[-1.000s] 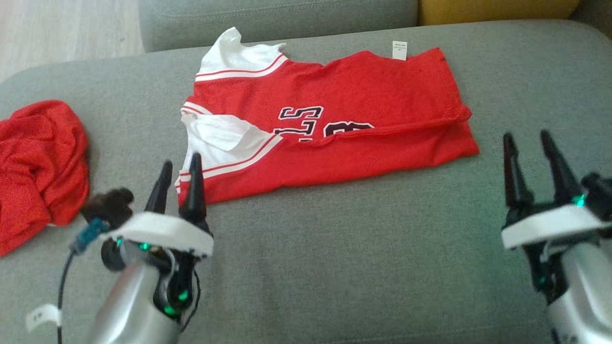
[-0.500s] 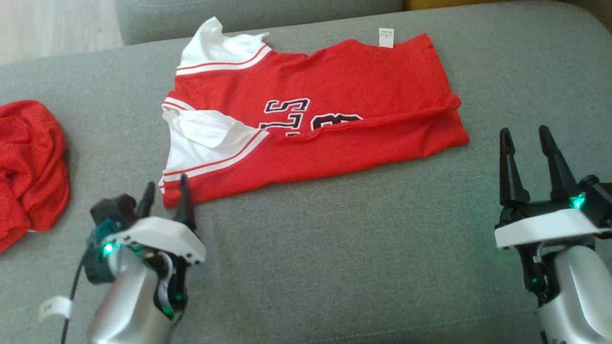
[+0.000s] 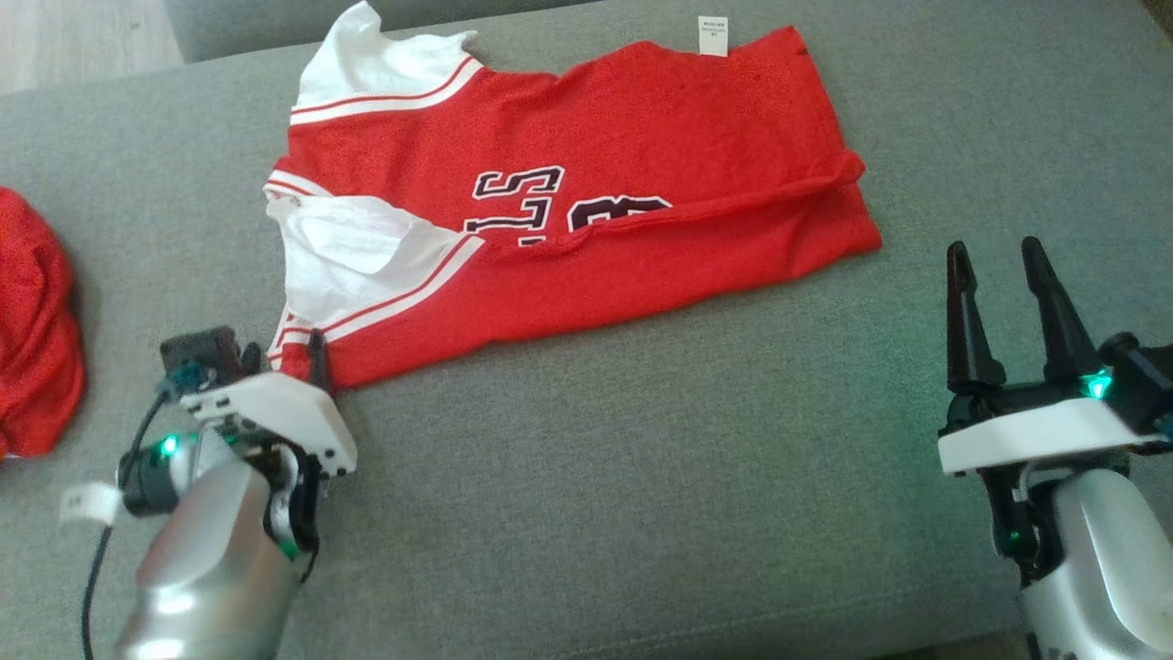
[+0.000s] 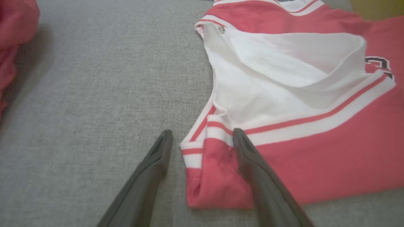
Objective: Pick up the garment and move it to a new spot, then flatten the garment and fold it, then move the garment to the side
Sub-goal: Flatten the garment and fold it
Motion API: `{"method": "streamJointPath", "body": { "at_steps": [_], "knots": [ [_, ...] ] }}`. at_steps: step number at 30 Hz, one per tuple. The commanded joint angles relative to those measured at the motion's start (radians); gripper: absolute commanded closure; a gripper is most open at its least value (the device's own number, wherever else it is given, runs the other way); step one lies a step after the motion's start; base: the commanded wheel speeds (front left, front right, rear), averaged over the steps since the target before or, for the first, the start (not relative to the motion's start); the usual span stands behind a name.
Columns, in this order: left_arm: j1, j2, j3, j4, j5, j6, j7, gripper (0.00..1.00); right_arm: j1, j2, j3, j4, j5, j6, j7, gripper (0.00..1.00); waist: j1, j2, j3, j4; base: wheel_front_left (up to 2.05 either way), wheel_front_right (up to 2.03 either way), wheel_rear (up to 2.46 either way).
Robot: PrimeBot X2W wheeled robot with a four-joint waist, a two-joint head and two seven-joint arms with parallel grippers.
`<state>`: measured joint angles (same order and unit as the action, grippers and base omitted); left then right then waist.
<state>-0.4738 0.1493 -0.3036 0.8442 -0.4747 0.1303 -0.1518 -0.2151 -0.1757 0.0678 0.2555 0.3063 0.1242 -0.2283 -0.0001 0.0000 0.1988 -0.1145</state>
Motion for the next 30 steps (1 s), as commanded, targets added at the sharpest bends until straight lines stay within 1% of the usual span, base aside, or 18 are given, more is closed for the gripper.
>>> {"method": "streamJointPath", "body": {
  "at_steps": [1, 3, 4, 5, 7, 11, 13, 18, 22, 27, 28, 30],
  "knots": [
    [-0.043, 0.032, 0.012, 0.014, 0.016, -0.009, 0.027, 0.0, -0.03, -0.004, 0.02, -0.037, -0.011, 0.007, -0.002, 0.0, 0.0001, 0.0, 0.005, -0.005, 0.0, 0.0, 0.0],
    [-0.053, 0.031, 0.002, 0.036, 0.015, -0.026, 0.045, 0.0, -0.033, -0.005, 0.019, -0.036, -0.011, 0.007, -0.003, 0.0, 0.0001, 0.0, 0.008, -0.007, 0.0, 0.0, 0.0],
    [-0.058, 0.029, -0.003, 0.043, 0.013, -0.037, 0.05, 0.63, -0.034, -0.005, 0.018, -0.036, -0.012, 0.007, -0.003, 0.0, 0.0001, 0.0, 0.009, -0.007, 0.0, 0.0, 0.0],
    [-0.062, 0.028, -0.007, 0.047, 0.013, -0.047, 0.048, 1.0, -0.035, -0.005, 0.015, -0.034, -0.012, 0.007, -0.003, 0.0, 0.0001, 0.0, 0.01, -0.006, 0.0, 0.0, 0.0],
    [-0.071, 0.024, -0.01, 0.045, 0.011, -0.06, 0.028, 1.0, -0.039, -0.002, 0.009, -0.023, -0.009, 0.007, 0.011, 0.0, 0.0001, 0.0, 0.009, -0.001, 0.0, 0.0, 0.0],
    [-0.087, 0.016, 0.005, 0.007, 0.004, -0.064, -0.057, 1.0, -0.058, 0.017, -0.002, 0.022, 0.011, 0.007, 0.074, 0.0, 0.0001, 0.0, 0.007, 0.019, 0.0, 0.0, 0.0],
    [-0.09, 0.01, 0.011, -0.026, 0.003, -0.069, -0.083, 1.0, -0.077, 0.033, -0.016, 0.052, 0.029, 0.007, 0.114, 0.0, 0.0001, 0.0, 0.007, 0.032, 0.0, 0.0, 0.0],
    [-0.082, -0.008, 0.007, -0.119, 0.018, -0.084, -0.105, 1.0, -0.146, 0.061, -0.066, 0.157, 0.054, 0.007, 0.216, 0.0, 0.0001, 0.0, 0.019, 0.071, 0.0, 0.0, 0.0],
    [-0.073, -0.02, -0.004, -0.164, 0.028, -0.091, -0.108, 1.0, -0.2, 0.074, -0.113, 0.23, 0.05, 0.007, 0.262, 0.0, 0.0001, 0.0, 0.031, 0.093, 0.0, 0.0, 0.0],
    [-0.065, -0.037, -0.026, -0.217, 0.042, -0.096, -0.109, 1.0, -0.286, 0.073, -0.18, 0.342, -0.041, 0.007, 0.289, 0.0, 0.0001, 0.0, 0.057, 0.127, 0.0, 0.0, 0.0],
    [-0.065, -0.043, -0.035, -0.236, 0.046, -0.097, -0.109, 1.0, -0.33, 0.068, -0.208, 0.396, -0.082, 0.007, 0.303, 0.0, 0.0001, 0.0, 0.072, 0.141, 0.0, 0.0, 0.0],
    [-0.067, -0.045, -0.038, -0.245, 0.047, -0.098, -0.109, 1.0, -0.357, 0.064, -0.224, 0.427, -0.098, 0.007, 0.317, 0.0, 0.0001, 0.0, 0.081, 0.149, 0.0, 0.0, 0.0]
  ]
}}
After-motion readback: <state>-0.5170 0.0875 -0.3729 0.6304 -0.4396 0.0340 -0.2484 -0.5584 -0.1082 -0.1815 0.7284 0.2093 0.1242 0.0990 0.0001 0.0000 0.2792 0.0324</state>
